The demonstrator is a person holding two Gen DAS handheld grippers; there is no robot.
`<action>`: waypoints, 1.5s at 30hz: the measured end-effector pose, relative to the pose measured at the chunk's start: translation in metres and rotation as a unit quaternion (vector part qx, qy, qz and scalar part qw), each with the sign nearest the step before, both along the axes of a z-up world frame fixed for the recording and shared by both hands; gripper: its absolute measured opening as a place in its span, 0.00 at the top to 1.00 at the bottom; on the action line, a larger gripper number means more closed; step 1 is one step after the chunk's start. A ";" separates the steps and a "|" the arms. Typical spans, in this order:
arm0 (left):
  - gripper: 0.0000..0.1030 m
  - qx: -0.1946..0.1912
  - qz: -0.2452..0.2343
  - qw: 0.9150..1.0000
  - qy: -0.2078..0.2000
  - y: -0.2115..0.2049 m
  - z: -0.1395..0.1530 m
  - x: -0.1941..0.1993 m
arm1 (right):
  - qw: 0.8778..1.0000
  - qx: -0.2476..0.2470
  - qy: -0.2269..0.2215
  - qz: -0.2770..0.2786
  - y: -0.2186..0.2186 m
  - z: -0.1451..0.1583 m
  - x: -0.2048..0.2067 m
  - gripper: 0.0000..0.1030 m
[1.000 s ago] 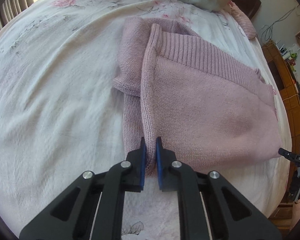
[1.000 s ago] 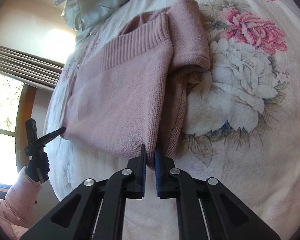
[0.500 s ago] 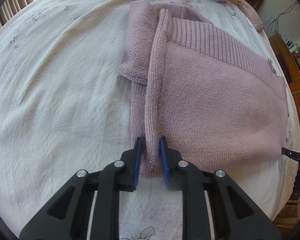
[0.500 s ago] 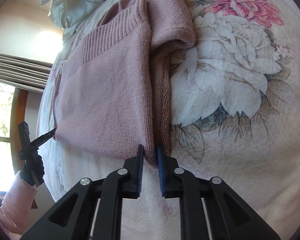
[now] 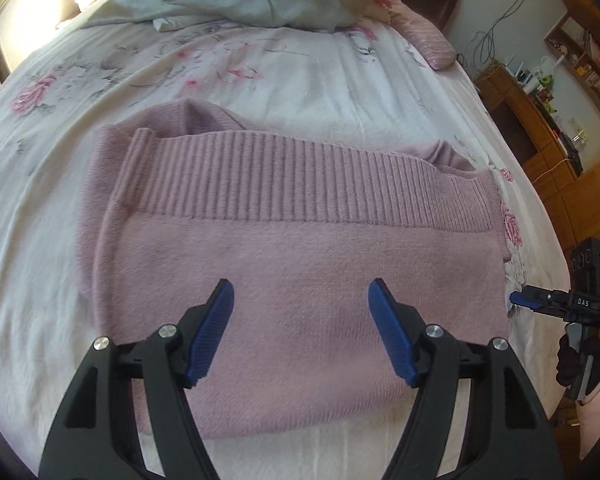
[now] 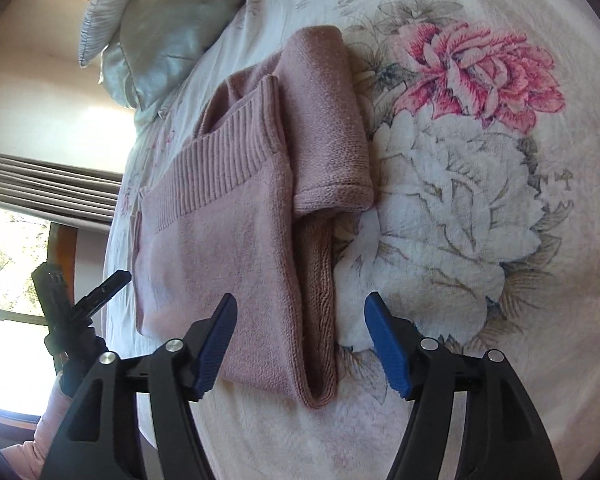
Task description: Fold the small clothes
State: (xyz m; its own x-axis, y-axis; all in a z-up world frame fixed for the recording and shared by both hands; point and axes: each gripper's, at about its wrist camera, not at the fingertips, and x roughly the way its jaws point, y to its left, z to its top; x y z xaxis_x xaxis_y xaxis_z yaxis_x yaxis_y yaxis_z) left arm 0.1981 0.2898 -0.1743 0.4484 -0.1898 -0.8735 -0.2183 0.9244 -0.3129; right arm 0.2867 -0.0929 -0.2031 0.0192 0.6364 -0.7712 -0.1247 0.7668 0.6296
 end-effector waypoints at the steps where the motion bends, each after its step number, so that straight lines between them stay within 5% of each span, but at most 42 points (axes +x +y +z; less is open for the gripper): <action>1: 0.33 0.001 -0.004 1.000 0.005 -0.005 -0.005 0.006 | 1.000 0.003 0.007 -0.002 0.001 -0.006 0.002 0.35; 15: 0.28 -0.006 -0.004 0.999 0.040 -0.006 -0.044 0.025 | 0.994 0.098 0.036 -0.038 0.017 -0.044 0.037 0.39; 19: 0.27 -0.008 -0.004 0.999 0.040 -0.005 -0.046 0.027 | 0.994 0.096 0.029 -0.033 0.024 -0.048 0.038 0.53; 22: 0.26 -0.011 -0.006 0.999 0.040 -0.004 -0.047 0.029 | 0.994 0.093 0.031 -0.040 0.022 -0.053 0.038 0.74; 28: 0.25 -0.025 -0.007 0.999 0.039 0.001 -0.050 0.029 | 0.994 0.084 0.037 -0.054 0.022 -0.055 0.035 0.80; 36: 0.29 -0.067 0.010 0.998 0.011 0.033 -0.018 0.007 | 0.999 -0.025 -0.034 -0.010 0.067 0.019 0.039 0.84; 41: 0.29 -0.078 0.040 0.996 -0.012 0.069 0.003 -0.022 | 0.993 -0.031 -0.097 0.062 0.141 0.081 0.037 0.84; 45: 0.29 -0.076 0.062 0.995 -0.022 0.098 0.013 -0.042 | 0.981 -0.049 -0.127 0.140 0.217 0.103 0.023 0.84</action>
